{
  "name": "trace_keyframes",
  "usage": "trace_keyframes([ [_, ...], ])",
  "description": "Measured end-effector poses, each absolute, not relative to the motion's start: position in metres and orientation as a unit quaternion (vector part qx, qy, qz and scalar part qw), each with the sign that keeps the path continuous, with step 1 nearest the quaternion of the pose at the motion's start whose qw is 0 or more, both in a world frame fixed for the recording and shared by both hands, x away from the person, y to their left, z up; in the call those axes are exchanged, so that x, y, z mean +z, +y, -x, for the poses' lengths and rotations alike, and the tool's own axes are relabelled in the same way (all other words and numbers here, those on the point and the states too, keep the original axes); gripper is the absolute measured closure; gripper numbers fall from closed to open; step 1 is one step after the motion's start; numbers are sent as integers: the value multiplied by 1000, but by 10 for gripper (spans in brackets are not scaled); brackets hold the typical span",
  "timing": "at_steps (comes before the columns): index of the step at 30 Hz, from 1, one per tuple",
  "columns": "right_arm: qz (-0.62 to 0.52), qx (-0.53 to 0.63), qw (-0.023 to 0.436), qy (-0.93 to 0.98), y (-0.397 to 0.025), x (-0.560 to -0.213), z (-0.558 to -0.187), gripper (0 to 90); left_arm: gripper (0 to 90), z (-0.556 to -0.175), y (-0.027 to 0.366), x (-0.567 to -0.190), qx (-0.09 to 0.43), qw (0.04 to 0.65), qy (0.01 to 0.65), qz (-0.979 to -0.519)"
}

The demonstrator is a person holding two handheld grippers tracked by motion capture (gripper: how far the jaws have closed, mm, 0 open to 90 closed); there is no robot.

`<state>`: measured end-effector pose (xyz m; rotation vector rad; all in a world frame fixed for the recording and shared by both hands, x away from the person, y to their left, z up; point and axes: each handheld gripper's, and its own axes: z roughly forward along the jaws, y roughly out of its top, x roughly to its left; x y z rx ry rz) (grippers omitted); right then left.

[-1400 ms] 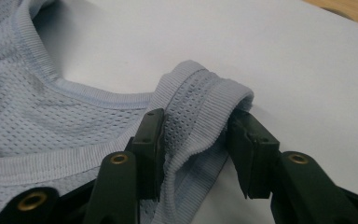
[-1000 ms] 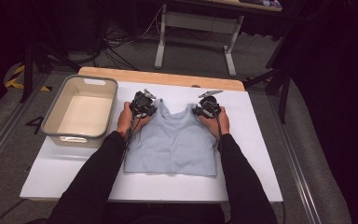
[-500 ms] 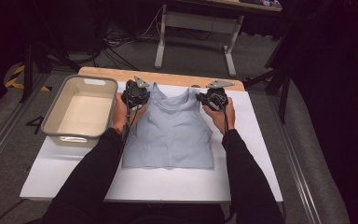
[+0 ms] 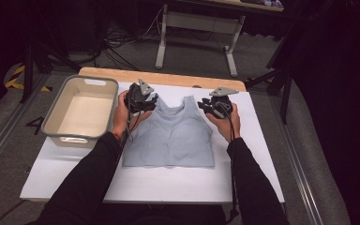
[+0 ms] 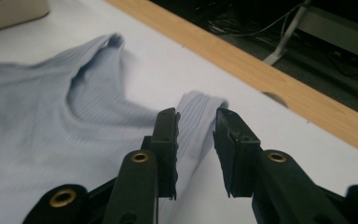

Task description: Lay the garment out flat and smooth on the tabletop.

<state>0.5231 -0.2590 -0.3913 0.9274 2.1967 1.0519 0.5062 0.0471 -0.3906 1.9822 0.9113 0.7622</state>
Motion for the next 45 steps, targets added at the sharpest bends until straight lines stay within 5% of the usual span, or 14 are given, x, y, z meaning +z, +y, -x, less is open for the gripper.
trace_keyframes([
  [20, -364, 389, 203, 821, -301, -435, -471, 518, 388, -413, 65, -439, 257, 420, 233, -839],
  [33, -340, 371, 179, 846, -295, -445, -467, 799, 254, -372, 93, -452, 211, 405, 175, -872],
  [45, -348, 367, 187, 842, -296, -432, -456, 841, 391, -364, 101, -466, 166, 376, 165, -897],
])
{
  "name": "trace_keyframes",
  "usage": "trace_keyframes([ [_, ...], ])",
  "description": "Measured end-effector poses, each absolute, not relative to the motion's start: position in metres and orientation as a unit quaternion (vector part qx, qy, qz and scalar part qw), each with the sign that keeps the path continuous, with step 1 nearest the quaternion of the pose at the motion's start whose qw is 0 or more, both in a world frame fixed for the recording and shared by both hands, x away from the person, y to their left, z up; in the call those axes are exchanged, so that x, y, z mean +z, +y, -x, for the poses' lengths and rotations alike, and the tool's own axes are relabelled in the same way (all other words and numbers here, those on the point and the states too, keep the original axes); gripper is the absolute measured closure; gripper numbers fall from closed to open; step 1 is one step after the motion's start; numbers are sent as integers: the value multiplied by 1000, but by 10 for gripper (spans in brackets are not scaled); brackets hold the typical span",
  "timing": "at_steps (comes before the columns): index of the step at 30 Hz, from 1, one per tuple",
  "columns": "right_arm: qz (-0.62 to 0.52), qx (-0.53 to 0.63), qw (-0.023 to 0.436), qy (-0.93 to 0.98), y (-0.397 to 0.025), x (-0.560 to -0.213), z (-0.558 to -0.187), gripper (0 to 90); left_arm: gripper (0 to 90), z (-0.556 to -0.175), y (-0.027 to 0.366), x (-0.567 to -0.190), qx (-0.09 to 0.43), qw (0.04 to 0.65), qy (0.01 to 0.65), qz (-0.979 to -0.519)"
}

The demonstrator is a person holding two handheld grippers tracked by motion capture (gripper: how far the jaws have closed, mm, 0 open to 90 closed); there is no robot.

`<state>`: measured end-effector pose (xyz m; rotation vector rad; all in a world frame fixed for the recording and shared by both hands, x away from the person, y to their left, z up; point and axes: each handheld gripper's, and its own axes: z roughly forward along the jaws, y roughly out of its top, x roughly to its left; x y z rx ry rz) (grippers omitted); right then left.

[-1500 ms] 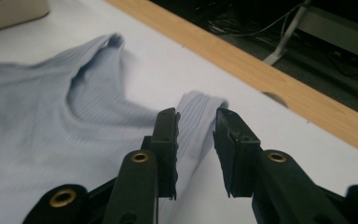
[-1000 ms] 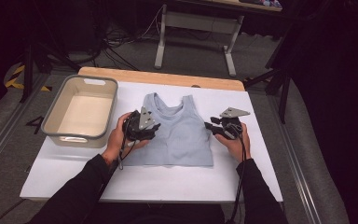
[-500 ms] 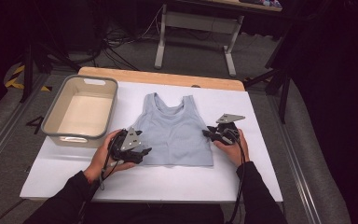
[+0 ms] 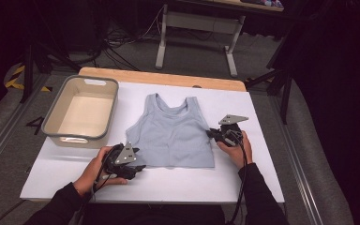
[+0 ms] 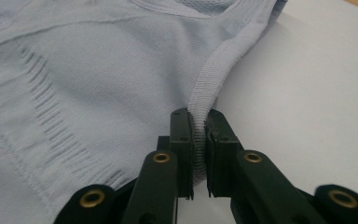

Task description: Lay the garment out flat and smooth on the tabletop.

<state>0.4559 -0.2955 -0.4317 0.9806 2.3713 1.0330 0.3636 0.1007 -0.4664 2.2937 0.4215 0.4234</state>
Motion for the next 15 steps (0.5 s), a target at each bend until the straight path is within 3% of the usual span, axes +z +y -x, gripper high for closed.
trace_keyframes([
  [2, -352, 368, 186, 841, -298, -427, -452, 848, 477, -364, 101, -468, 160, 370, 163, -901],
  [4, -356, 373, 185, 837, -300, -424, -449, 847, 508, -365, 100, -467, 150, 372, 166, -901],
  [8, -358, 374, 187, 835, -303, -423, -445, 846, 681, -366, 99, -467, 143, 370, 155, -905],
  [12, -356, 381, 216, 826, -303, -420, -441, 859, 826, -365, 98, -466, 161, 365, 157, -903],
  [15, -364, 384, 241, 814, -301, -421, -436, 848, 835, -363, 96, -466, 165, 364, 164, -902],
])
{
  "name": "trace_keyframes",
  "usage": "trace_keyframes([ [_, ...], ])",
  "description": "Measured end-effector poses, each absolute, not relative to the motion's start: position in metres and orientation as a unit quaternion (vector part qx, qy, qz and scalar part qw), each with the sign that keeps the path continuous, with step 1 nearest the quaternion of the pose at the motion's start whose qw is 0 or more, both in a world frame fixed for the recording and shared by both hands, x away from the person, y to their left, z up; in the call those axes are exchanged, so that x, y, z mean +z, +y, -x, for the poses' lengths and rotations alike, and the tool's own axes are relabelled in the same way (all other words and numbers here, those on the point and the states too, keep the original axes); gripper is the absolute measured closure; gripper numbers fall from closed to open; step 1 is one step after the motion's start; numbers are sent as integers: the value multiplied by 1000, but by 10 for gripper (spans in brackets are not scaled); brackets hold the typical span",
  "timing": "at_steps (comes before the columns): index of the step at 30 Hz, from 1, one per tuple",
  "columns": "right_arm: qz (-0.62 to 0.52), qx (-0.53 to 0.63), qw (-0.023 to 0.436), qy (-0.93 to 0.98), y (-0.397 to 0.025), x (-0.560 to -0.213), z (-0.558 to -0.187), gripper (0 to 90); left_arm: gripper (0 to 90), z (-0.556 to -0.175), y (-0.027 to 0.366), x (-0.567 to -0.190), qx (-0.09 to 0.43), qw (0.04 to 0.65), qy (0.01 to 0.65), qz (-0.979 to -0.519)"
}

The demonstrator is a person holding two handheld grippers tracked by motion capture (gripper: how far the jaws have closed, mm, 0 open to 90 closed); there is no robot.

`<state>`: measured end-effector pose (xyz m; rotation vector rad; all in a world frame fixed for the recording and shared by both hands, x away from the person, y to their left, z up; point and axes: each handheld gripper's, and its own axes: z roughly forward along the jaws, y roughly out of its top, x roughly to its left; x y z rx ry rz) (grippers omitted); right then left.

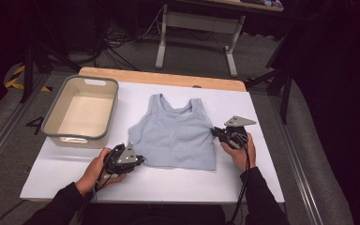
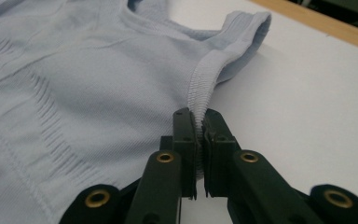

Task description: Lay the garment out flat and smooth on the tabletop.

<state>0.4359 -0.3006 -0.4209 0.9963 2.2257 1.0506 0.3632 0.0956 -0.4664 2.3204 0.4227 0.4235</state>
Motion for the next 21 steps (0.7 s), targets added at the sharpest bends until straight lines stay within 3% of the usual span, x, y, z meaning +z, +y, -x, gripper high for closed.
trace_keyframes([
  [5, -370, 369, 288, 802, -293, -431, -425, 842, 837, -357, 93, -467, 170, 368, 164, -899],
  [14, -371, 371, 334, 783, -289, -427, -415, 855, 840, -344, 88, -461, 191, 374, 155, -894],
  [18, -393, 362, 356, 767, -290, -425, -412, 721, 774, -344, 91, -461, 191, 385, 164, -888],
  [21, -409, 372, 359, 752, -293, -426, -405, 667, 655, -341, 99, -459, 199, 401, 175, -877],
])
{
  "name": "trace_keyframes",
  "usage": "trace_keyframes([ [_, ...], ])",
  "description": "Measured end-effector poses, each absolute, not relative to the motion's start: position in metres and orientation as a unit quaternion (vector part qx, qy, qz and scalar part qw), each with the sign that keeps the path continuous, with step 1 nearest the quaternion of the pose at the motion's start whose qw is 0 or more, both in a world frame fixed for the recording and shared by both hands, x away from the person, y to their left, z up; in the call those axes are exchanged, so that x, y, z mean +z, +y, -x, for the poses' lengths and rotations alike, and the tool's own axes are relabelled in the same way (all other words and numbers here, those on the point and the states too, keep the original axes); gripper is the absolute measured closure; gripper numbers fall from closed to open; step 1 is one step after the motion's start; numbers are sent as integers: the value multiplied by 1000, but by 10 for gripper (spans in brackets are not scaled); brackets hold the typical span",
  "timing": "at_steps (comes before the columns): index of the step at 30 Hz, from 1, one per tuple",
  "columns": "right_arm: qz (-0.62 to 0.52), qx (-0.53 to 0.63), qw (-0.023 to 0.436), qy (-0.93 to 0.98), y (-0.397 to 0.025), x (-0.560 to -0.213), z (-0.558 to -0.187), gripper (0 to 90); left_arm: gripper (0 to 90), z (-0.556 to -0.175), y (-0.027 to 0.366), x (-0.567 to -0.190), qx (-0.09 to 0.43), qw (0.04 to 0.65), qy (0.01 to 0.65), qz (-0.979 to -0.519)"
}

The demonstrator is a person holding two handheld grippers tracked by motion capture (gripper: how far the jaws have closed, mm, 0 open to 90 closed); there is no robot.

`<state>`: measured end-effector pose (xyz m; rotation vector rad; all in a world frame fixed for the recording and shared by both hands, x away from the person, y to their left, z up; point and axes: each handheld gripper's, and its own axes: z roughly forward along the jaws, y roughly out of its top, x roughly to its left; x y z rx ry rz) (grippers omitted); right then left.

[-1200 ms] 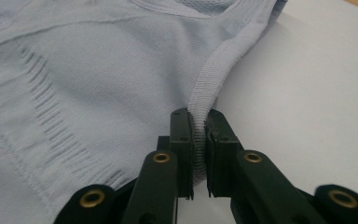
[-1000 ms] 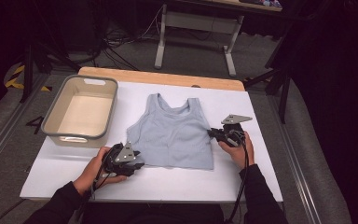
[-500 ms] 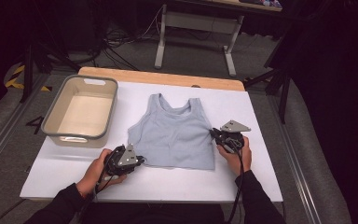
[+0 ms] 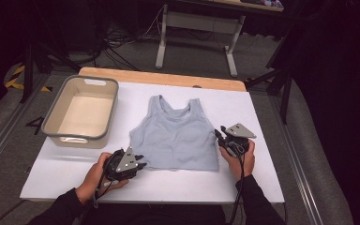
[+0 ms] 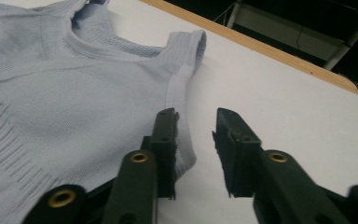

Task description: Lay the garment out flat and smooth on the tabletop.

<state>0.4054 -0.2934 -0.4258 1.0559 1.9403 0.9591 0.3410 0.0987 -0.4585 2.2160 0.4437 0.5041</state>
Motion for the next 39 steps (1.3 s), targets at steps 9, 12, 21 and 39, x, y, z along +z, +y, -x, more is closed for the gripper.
trace_keyframes([
  [9, -416, 361, 350, 758, -285, -442, -381, 387, 379, -338, 113, -460, 235, 402, 197, -863],
  [12, -430, 339, 337, 766, -283, -450, -382, 306, 312, -341, 112, -464, 234, 391, 202, -867],
  [21, -440, 314, 287, 791, -282, -458, -387, 586, 474, -352, 110, -470, 201, 382, 211, -877],
  [39, -437, 327, 294, 785, -285, -439, -369, 873, 881, -345, 101, -456, 209, 376, 189, -883],
])
